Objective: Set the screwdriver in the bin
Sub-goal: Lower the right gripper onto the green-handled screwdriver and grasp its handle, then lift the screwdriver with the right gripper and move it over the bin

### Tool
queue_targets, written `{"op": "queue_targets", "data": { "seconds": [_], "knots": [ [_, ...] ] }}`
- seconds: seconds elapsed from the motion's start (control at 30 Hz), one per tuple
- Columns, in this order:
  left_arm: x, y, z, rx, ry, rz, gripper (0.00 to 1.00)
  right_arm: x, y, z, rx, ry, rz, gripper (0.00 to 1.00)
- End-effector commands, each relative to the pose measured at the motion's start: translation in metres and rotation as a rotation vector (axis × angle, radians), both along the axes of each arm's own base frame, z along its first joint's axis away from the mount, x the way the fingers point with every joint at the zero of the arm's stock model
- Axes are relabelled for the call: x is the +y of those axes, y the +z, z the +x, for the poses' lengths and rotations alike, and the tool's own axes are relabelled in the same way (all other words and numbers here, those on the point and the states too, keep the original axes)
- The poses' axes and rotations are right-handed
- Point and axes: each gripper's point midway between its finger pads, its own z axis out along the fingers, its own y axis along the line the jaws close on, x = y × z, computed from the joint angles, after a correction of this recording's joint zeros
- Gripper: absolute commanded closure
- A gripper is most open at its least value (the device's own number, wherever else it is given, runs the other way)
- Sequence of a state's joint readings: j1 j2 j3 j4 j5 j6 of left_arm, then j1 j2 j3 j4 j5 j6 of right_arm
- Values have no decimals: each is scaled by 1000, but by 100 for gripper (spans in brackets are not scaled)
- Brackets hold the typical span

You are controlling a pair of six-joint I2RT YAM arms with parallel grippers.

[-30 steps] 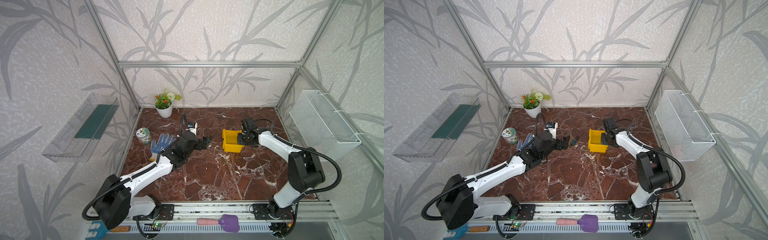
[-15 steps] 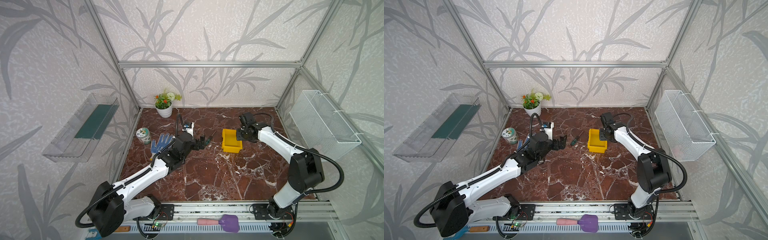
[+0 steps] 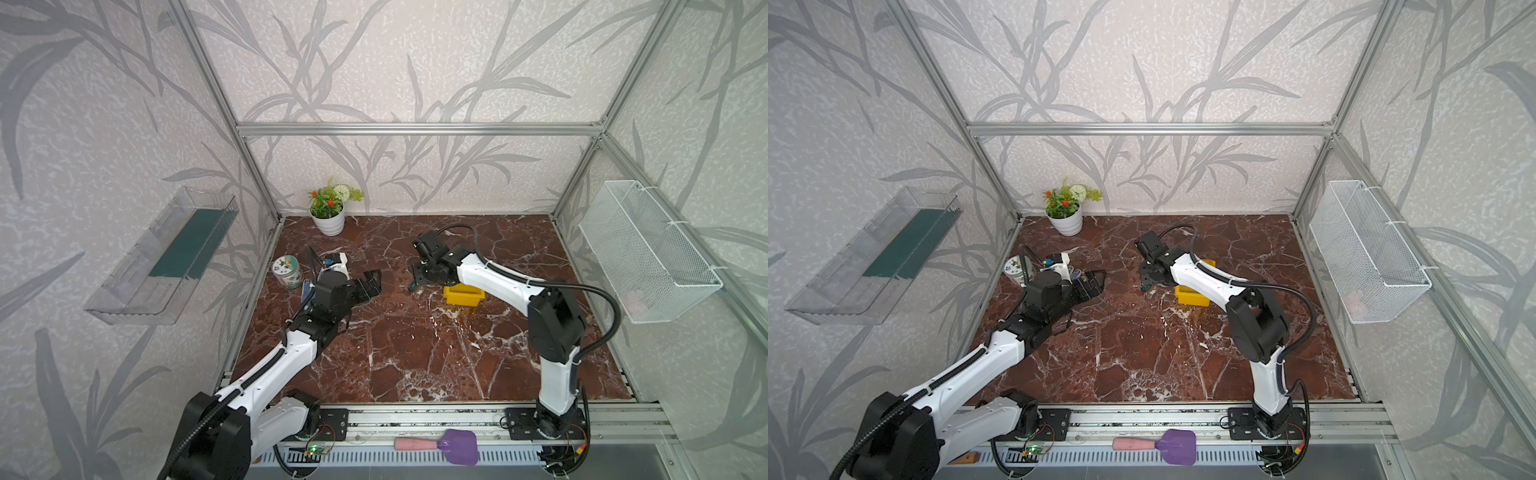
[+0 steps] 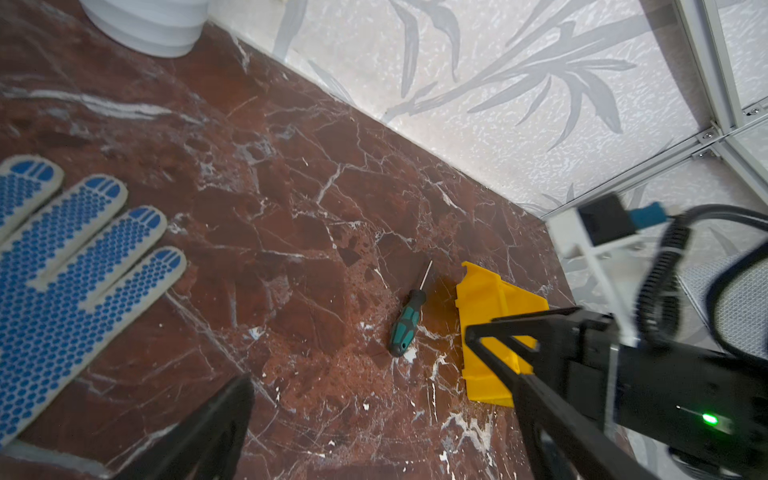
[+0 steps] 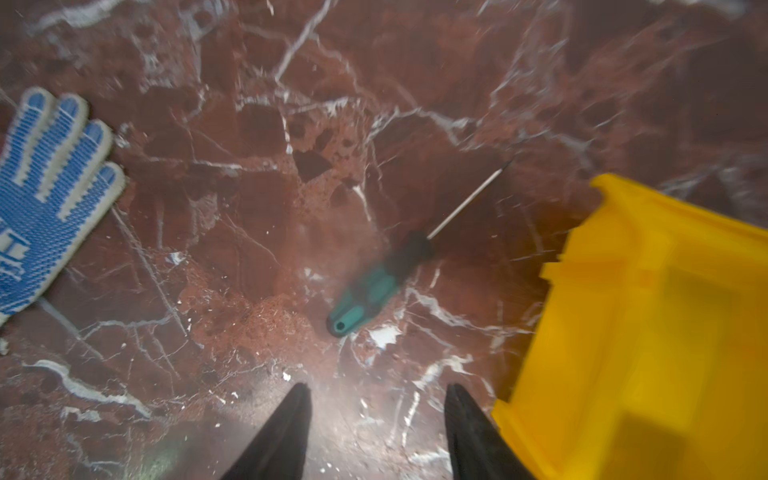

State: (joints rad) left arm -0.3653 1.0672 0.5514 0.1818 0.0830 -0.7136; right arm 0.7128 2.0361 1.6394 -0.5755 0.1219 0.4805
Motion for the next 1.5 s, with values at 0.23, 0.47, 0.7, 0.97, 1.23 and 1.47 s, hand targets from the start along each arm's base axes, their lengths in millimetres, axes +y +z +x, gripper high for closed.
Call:
{"op": "queue_targets", "data": {
  "seconds": [0.23, 0.47, 0.7, 0.97, 1.23, 1.47],
  "knots": [
    [-1, 10, 1, -34, -8, -75, 1, 15, -58, 16, 120, -70, -102, 45],
    [-1, 12, 1, -40, -13, -61, 1, -1, -85, 17, 149, -113, -202, 47],
    [-4, 10, 2, -32, -25, -60, 1, -2, -88, 24, 128, -100, -214, 68],
    [-7, 13, 3, -28, -42, -55, 1, 7, -38, 25, 55, -39, -132, 97],
    [-31, 33, 2, -72, -107, -21, 1, -27, 71, 14, -156, 84, -107, 100],
    [-63, 41, 0, -111, -173, 4, 1, -111, 71, -2, -134, 129, -187, 100]
  ]
}}
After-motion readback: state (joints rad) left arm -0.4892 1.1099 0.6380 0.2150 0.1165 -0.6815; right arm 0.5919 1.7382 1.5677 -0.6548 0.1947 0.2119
